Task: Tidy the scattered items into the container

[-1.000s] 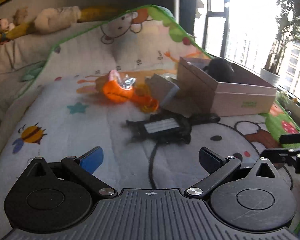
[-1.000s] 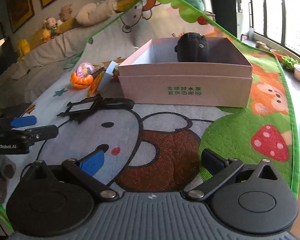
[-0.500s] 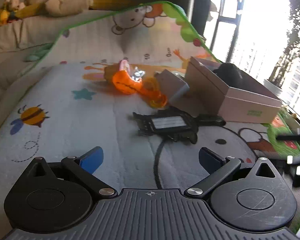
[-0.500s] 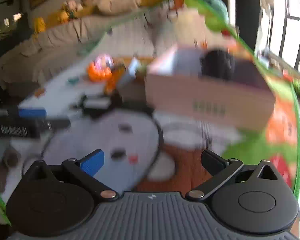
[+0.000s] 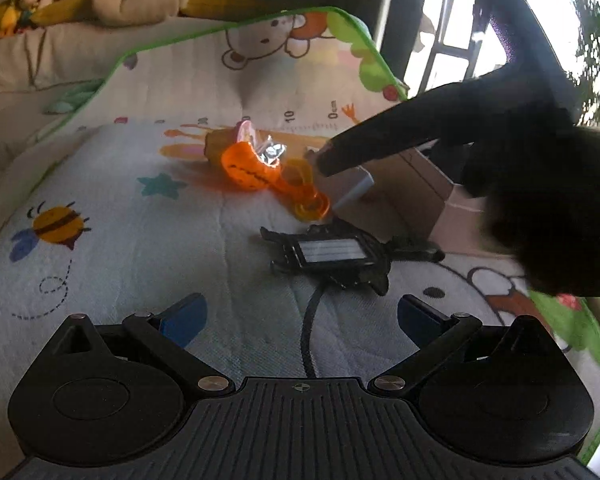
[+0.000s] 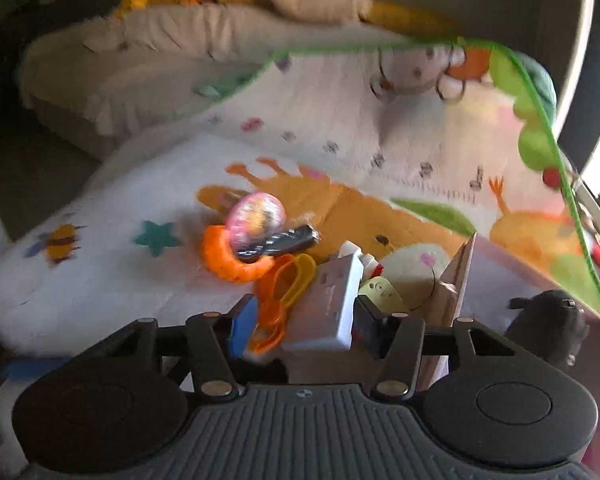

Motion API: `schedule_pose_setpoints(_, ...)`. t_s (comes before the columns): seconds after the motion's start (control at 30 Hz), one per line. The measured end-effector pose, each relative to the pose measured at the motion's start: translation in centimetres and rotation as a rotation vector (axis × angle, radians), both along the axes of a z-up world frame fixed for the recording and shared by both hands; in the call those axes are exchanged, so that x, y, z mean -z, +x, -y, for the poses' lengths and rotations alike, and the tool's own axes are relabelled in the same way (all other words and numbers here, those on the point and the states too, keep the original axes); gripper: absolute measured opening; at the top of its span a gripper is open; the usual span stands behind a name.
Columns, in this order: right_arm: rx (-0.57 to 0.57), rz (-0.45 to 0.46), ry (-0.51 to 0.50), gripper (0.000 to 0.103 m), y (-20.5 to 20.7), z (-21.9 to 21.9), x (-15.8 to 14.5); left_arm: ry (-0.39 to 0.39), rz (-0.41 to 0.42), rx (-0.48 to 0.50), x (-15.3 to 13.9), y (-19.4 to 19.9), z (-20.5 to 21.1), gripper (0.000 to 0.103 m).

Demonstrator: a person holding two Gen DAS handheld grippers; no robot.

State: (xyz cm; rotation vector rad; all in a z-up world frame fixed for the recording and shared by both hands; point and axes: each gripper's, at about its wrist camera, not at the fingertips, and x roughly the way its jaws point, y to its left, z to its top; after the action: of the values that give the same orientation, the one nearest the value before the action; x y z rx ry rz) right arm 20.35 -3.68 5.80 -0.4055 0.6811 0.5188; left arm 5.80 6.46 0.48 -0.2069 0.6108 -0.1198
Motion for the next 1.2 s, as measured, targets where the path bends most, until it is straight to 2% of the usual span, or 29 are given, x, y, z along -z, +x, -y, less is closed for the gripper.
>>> schedule_pose_setpoints(0.17, 0.037, -0.047, -0.058, 0.055, 1.7, -1.4, 1.5, -0.026, -0.002, -0.003, 0.0, 0.0, -0.3, 0.103)
schedule_pose_setpoints(0.23, 0.033, -0.045, -0.035, 0.055, 1.4, -1.1, 1.3, -0.032, 0.004, -0.002, 0.0, -0.1, -0.4, 0.103)
schedule_pose_setpoints(0.33, -0.038, -0.048, 0.057, 0.055, -0.2, 0.7, 0.0, -0.049, 0.016, -0.001, 0.0, -0.3, -0.6, 0.103)
schedule_pose_setpoints(0.43, -0.129, -0.030, 0.073, 0.055, -2.9, 2.4, -0.4, -0.067, 0.021, 0.003, -0.1, -0.4, -0.7, 0.103)
schedule_pose_setpoints(0.53, -0.160, -0.082, 0.089, 0.055, -4.1, 2.9, 0.1, -0.067, 0.028, 0.037, -0.2, -0.5, -0.5, 0.103)
schedule_pose_setpoints(0.63, -0.167, -0.090, 0.112, 0.056, -4.5, 2.6, 1.0, -0.024, 0.035, 0.102, -0.6, -1.2, -0.1, 0.103)
schedule_pose_setpoints(0.73, -0.131, -0.112, 0.147, 0.066, -3.6, 2.3, 2.2, 0.074, 0.030, 0.162, -0.8, -2.2, 0.3, 0.103)
schedule_pose_setpoints(0.83, -0.108, -0.150, 0.186, 0.071, -2.7, 2.3, 3.4, 0.156, 0.034, 0.178, -1.3, -3.1, -0.1, 0.103)
schedule_pose_setpoints(0.9, -0.143, -0.176, 0.224, 0.078, -3.0, 2.6, 3.7, 0.180, 0.037, 0.183, -1.8, -3.4, -0.7, 0.103)
schedule_pose_setpoints(1.07, -0.352, -0.278, 0.272, 0.078, -5.9, 3.8, 3.4, 0.193, 0.048, 0.252, -2.7, -3.8, -1.2, 0.103)
schedule_pose_setpoints(1.13, -0.359, -0.265, 0.267, 0.078, -7.4, 5.3, 3.2, 0.210, 0.051, 0.306, -2.7, -3.9, -0.6, 0.103)
schedule_pose_setpoints(1.2, -0.315, -0.231, 0.266, 0.079, -8.4, 7.1, 2.7, 0.235, 0.047, 0.352, -2.4, -3.6, 0.2, 0.103)
